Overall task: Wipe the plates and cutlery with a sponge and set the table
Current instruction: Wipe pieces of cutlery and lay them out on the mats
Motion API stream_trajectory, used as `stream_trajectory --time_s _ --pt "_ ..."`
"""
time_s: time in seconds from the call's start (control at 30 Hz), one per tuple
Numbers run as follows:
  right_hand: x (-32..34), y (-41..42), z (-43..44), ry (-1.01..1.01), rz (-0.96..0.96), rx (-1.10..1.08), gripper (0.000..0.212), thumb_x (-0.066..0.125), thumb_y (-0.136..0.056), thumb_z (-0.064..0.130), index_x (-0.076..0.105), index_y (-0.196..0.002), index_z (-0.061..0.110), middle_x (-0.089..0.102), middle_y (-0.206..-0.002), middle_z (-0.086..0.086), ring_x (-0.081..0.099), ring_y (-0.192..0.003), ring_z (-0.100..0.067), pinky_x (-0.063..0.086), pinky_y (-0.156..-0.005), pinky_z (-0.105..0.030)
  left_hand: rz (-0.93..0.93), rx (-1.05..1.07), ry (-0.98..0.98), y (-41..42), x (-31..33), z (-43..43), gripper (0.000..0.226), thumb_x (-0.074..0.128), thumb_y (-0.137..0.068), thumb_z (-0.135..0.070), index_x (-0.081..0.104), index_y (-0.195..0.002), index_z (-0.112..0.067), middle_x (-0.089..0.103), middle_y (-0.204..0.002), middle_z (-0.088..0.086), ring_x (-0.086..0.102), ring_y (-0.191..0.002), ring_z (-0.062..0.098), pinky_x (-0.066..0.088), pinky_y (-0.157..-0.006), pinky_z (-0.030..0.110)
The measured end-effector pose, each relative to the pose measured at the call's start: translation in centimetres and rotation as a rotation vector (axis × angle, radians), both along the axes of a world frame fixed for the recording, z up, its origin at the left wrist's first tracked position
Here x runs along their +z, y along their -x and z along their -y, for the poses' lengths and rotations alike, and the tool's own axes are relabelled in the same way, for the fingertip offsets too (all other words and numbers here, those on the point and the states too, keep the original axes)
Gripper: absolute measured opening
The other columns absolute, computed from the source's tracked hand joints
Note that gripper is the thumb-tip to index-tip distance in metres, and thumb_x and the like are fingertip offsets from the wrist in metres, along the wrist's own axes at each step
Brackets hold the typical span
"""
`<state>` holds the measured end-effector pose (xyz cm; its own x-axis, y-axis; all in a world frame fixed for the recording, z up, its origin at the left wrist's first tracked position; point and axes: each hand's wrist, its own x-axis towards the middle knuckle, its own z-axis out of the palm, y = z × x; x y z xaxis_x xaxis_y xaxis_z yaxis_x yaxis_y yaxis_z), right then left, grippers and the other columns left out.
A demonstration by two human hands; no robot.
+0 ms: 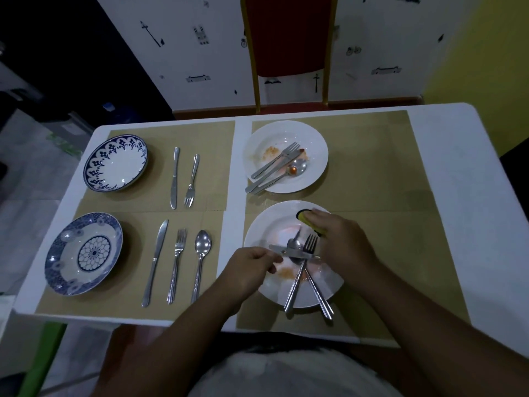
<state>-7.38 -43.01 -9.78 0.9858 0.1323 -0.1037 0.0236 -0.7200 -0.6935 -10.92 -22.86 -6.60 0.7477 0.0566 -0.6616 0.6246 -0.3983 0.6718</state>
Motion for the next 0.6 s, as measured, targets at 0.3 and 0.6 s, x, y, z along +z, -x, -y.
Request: stream_trajectory --time_s 0.3,0.6 --pt "-0.3 3.3 -3.1 0.076 0.206 0.363 0.052 0.059 -0.076 0.009 0.06 -0.127 0.016 0.06 -0.13 -0.004 0.059 -0.115 -0.022 0.042 -0.096 -0.036 0.006 0.095 0.08 -1.0 -0.2 0.4 0.021 0.054 -0.099 -0.002 0.074 -0.093 -0.001 0.062 -0.071 0.01 0.055 -0.062 0.017 0.05 -0.061 0.028" --pt "-0.8 2.5 -3.7 0.189 -0.021 0.396 0.059 0.06 -0.087 0.015 0.042 -0.142 0.021 0.042 -0.148 0.0 0.052 -0.122 -0.028 0.043 -0.099 -0.042 -0.037 0.164 0.148 -0.1 -0.7 0.3 0.022 0.054 -0.1 -0.003 0.076 -0.096 -0.004 0.061 -0.068 0.007 0.051 -0.06 0.016 0.046 -0.057 0.025"
